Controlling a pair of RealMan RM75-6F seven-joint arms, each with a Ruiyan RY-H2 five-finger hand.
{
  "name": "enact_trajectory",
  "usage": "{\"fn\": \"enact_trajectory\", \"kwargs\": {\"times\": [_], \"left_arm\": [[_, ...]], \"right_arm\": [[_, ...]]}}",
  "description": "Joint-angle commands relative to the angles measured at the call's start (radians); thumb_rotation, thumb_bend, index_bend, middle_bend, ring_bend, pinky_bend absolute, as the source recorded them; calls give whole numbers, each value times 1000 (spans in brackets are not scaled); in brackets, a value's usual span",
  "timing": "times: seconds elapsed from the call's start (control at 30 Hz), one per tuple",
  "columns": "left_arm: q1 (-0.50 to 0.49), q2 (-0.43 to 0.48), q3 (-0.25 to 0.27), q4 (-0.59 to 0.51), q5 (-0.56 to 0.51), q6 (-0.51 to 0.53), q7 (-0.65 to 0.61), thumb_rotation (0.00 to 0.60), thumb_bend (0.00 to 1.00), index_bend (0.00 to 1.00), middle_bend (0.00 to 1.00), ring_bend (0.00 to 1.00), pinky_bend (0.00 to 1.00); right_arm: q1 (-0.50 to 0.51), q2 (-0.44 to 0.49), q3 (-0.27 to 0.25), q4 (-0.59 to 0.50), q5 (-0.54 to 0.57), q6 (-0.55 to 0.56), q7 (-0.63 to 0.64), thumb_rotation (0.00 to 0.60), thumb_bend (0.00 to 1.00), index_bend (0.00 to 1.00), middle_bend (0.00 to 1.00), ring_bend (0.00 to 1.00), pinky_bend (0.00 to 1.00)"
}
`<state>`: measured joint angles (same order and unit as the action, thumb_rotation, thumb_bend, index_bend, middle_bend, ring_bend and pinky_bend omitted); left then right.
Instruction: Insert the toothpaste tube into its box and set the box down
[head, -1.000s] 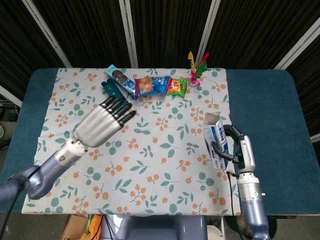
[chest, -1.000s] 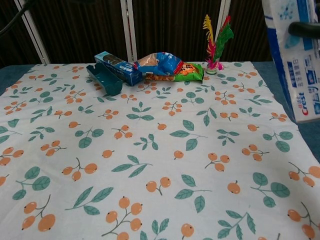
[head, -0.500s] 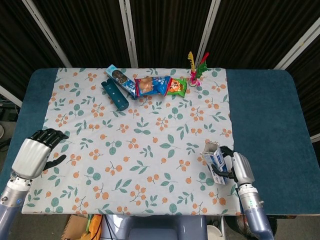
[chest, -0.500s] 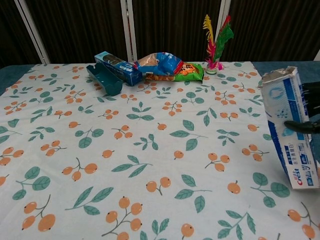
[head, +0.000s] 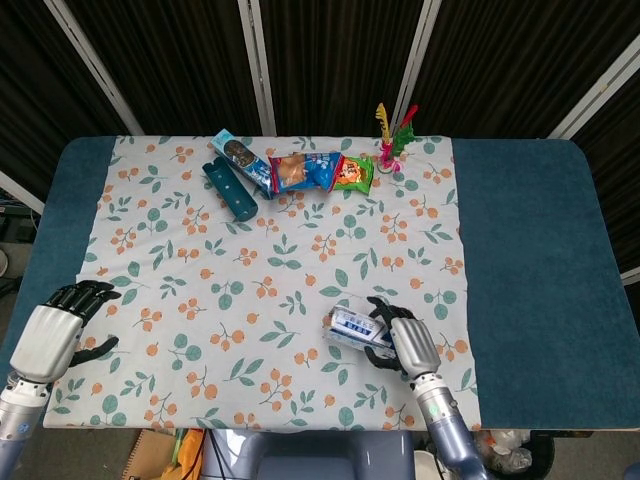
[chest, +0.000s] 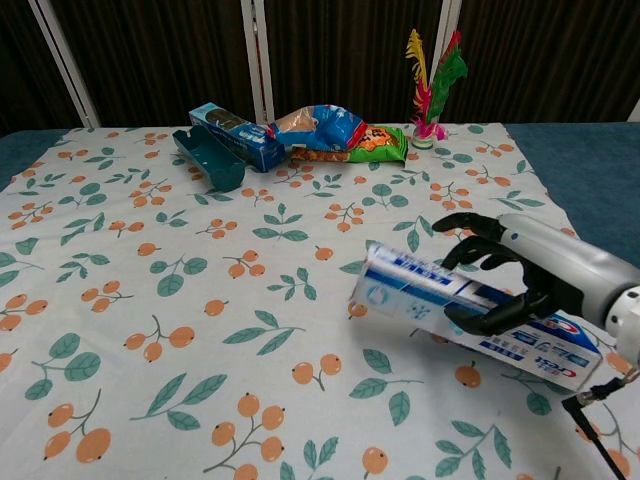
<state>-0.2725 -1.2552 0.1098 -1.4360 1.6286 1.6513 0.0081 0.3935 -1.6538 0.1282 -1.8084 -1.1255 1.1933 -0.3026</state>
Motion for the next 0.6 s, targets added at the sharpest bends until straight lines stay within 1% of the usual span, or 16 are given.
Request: {"fn": "enact_trajectory", "kwargs": {"times": [0.03,0.13,0.2,0.3,0.37,0.47,0.6], "left_arm": [[8,9,-5,-17,-10,-26,-2,600,1,251,211,194,250],[14,15,-12,-29,-18,-41,-1,600,1,238,200,189,241],[21,20,-20,-37,-27,-51,-2,600,1,235,197,188,241],[26,24,-25,-49,-36,-61,-4,600,1,230,192,187,237],[32,33,-33,-70,-57,-77,-8,600,1,219,179,170,224],[41,63,-41,-130,-118,-126,-7,600,1,188,139,129,187],[52,97,-50,-206,-160,-155,16,600,1,148,82,71,114]], "right_arm": [[20,10,-3,-26,14,-6,-60,600,340,0,69,1,25],[16,43,-1,-46,15,5,-73,600,329,0,44,0,13],[4,93,-5,-68,13,16,-69,600,328,0,41,0,13],[-4,137,-15,-84,6,17,-67,600,328,0,40,0,13],[-20,211,-40,-97,-19,25,-72,600,328,0,40,0,13],[-73,364,-103,-102,-89,75,-80,600,328,0,41,0,11],[-144,483,-165,-68,-201,160,-42,600,327,0,41,0,0]]}}
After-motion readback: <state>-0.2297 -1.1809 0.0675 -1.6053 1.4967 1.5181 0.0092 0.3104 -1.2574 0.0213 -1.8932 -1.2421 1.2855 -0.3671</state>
